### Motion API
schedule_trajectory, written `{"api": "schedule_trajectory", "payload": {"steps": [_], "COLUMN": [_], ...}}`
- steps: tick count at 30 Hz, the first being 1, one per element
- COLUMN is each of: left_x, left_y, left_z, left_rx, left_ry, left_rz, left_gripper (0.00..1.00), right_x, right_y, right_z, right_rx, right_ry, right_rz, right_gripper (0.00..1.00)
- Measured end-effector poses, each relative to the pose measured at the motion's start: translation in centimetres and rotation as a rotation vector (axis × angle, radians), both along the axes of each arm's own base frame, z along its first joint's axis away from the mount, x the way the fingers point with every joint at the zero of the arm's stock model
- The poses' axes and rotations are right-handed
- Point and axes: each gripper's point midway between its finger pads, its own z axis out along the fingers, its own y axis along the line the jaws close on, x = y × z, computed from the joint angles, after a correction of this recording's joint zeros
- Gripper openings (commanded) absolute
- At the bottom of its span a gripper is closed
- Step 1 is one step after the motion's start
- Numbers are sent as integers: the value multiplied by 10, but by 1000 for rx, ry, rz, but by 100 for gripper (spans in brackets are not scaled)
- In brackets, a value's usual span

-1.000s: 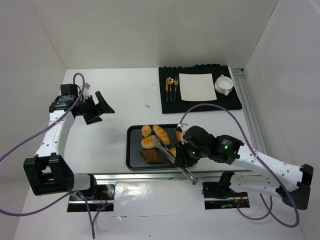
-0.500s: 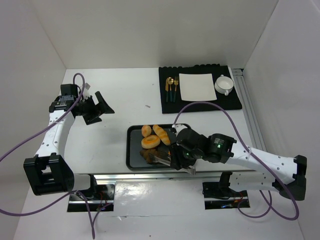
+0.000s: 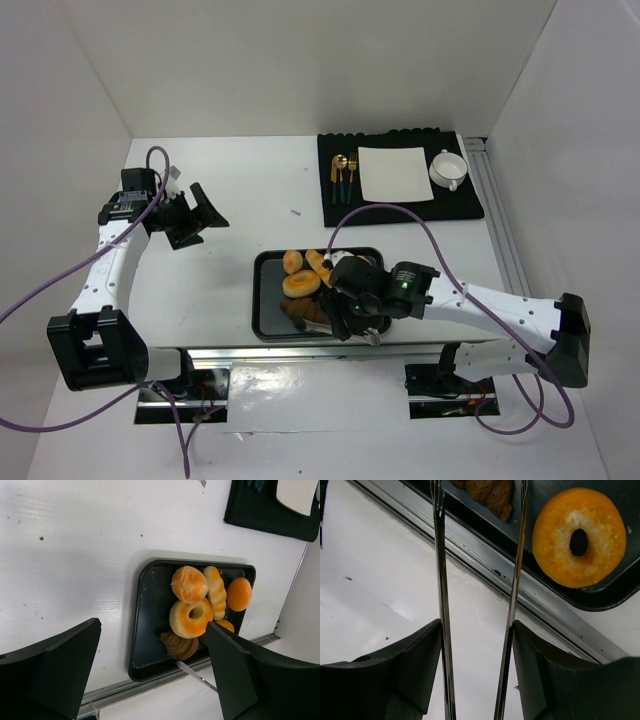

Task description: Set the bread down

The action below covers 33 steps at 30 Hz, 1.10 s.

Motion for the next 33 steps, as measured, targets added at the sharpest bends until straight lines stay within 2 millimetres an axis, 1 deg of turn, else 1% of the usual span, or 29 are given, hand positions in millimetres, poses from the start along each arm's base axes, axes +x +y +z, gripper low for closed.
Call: {"api": "schedule_trajectory", "payload": {"steps": [2,5,6,8,9,10,13,16,22,25,27,28,31,33], "left_x": [0,0,0,0,0,0,0,0,-2,-4,-5,-5,-3,-3], "left_y": [0,0,0,0,0,0,0,0,3,2,2,2,2,2], "left_z": [0,0,0,0,0,0,0,0,-2,0,4,6,8,8], "left_rx": [1,1,1,1,1,1,1,1,14,9,8,8,10,11], "left_ry": [0,1,1,1,1,1,1,1,1,-9,-27,-35,-48,-46], "left_rz": [0,1,1,1,1,1,1,1,16,31,36,36,36,36], "left_gripper": [100,100,100,100,100,100,100,100,100,100,100,100,100,100], "right_x": [1,3,4,5,6,7,9,13,24,37,47,53,78,102], "right_y": [1,4,5,7,9,10,14,22,42,52,52,50,38,24], "right_z": [-4,-10,-11,-13,-13,-13,-9,6,52,75,83,85,85,86], "right_rx": [-15,-33,-36,-41,-40,-39,-31,3,81,110,123,123,106,83], "right_ry": [0,-4,-5,-10,-15,-17,-29,-50,-109,-166,-187,-193,-220,-255], "right_rz": [12,31,36,49,56,60,74,86,108,91,68,55,-20,-101], "right_gripper": [66,66,64,60,53,50,43,37,36,36,36,36,36,36]}}
